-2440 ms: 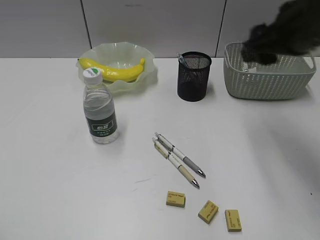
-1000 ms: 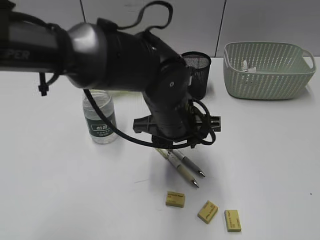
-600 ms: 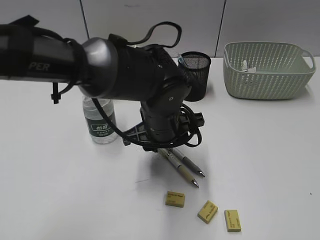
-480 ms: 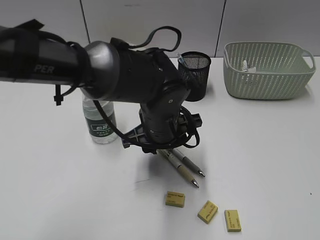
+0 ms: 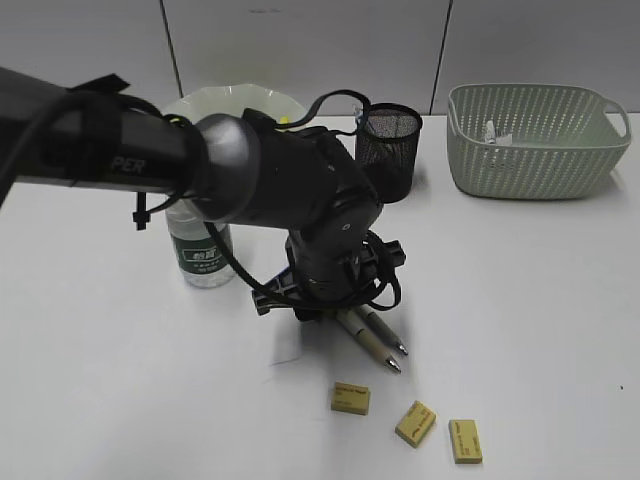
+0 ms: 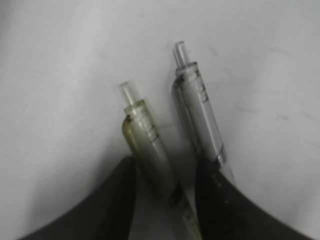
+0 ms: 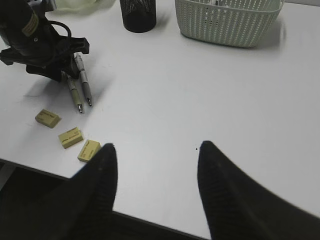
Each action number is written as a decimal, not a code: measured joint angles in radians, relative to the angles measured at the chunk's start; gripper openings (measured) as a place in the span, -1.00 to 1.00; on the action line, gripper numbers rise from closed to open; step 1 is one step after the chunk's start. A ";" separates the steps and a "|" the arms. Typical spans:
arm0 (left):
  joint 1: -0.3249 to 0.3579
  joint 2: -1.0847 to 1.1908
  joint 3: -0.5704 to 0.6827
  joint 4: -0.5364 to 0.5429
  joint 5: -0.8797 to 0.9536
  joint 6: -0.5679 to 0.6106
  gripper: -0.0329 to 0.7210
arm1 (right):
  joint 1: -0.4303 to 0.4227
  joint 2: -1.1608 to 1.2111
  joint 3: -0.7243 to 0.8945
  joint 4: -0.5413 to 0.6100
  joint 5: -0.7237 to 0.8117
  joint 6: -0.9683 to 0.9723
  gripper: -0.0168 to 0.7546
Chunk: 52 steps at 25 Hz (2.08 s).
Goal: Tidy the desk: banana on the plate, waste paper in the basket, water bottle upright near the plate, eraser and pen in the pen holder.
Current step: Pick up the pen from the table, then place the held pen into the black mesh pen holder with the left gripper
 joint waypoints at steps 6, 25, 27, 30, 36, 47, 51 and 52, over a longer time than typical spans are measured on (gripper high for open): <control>0.000 0.007 -0.008 0.003 -0.019 -0.014 -0.48 | 0.000 0.000 0.000 0.000 0.000 0.000 0.12; 0.013 -0.219 -0.047 1.170 -0.360 -0.112 -0.63 | 0.000 0.000 0.000 0.000 -0.001 0.000 0.12; 0.036 -0.192 -0.090 1.319 -0.385 -0.178 -0.63 | 0.000 0.000 0.000 0.000 -0.001 0.000 0.12; 0.086 -0.121 -0.184 1.392 -0.394 -0.343 -0.64 | 0.000 0.000 0.000 0.000 -0.002 0.000 0.12; 0.154 0.058 -0.409 1.405 -0.412 -0.468 -0.64 | 0.000 0.000 0.000 0.000 -0.003 0.000 0.12; 0.160 0.284 -0.643 1.414 -0.483 -0.488 -0.74 | 0.000 0.000 0.000 0.000 -0.003 0.001 0.12; 0.160 0.307 -0.644 1.414 -0.509 -0.489 -0.65 | 0.000 0.000 0.000 0.000 -0.003 0.001 0.12; 0.160 0.308 -0.644 1.414 -0.511 -0.489 -0.56 | 0.000 0.000 0.000 0.000 -0.003 0.001 0.12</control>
